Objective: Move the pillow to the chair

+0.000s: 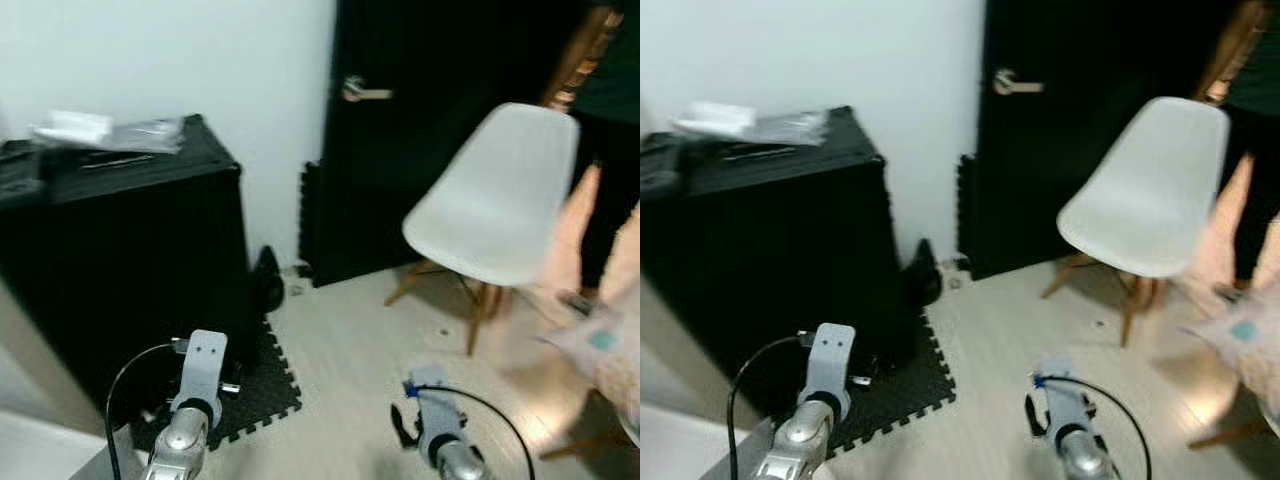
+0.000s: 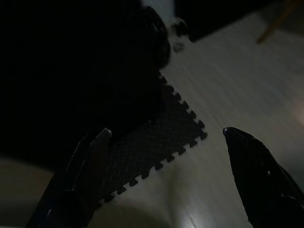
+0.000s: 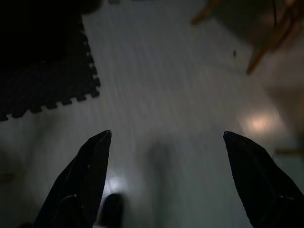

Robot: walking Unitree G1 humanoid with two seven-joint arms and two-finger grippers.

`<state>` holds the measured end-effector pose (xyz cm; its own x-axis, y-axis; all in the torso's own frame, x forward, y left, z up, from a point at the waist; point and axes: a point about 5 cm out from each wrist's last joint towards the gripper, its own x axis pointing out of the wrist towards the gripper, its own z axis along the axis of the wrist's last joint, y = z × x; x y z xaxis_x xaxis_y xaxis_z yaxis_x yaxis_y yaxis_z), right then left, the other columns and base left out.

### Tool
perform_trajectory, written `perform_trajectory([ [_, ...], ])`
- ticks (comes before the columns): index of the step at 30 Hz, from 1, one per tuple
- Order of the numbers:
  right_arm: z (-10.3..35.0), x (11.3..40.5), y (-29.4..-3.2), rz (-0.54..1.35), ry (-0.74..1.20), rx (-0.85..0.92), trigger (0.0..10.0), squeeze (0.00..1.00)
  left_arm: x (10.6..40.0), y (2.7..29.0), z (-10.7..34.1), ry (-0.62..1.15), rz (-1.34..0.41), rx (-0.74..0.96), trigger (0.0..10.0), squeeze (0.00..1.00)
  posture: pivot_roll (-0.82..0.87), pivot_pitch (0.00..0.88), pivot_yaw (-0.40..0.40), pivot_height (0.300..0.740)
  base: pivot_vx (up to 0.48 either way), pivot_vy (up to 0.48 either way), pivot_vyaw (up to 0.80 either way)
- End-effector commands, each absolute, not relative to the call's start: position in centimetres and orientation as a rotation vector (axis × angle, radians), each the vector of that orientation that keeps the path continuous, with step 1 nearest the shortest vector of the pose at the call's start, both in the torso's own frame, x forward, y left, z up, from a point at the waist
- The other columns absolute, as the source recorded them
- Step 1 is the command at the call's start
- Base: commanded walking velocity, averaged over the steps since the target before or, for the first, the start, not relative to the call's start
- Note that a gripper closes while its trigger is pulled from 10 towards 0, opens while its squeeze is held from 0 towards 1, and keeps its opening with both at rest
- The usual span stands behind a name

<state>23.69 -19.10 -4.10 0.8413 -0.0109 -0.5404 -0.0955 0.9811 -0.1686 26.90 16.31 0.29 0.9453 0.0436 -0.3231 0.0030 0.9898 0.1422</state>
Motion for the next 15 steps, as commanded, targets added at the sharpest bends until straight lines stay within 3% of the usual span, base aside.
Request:
perform_trajectory([
  [1, -4.4, 23.3, -19.6, 0.022, 0.590, -0.195, 10.0, 0.00, 26.9, 16.2, 0.1, 0.349, 0.016, 0.144, 10.0, 0.00, 0.04, 0.040, 0.012, 0.740, 0.000, 0.000, -0.80],
  [11, -4.3, 23.3, -20.4, -0.041, 0.593, -0.202, 10.0, 0.00, 26.7, 16.0, -0.3, 0.390, 0.004, 0.131, 10.0, 0.00, 0.05, 0.040, 0.014, 0.740, 0.000, 0.000, -0.80],
  [15, -4.2, 23.3, -20.7, -0.078, 0.594, -0.195, 10.0, 0.00, 26.1, 15.9, -1.5, 0.496, -0.018, 0.098, 10.0, 0.00, 0.04, 0.040, 0.016, 0.740, 0.000, 0.000, -0.80],
])
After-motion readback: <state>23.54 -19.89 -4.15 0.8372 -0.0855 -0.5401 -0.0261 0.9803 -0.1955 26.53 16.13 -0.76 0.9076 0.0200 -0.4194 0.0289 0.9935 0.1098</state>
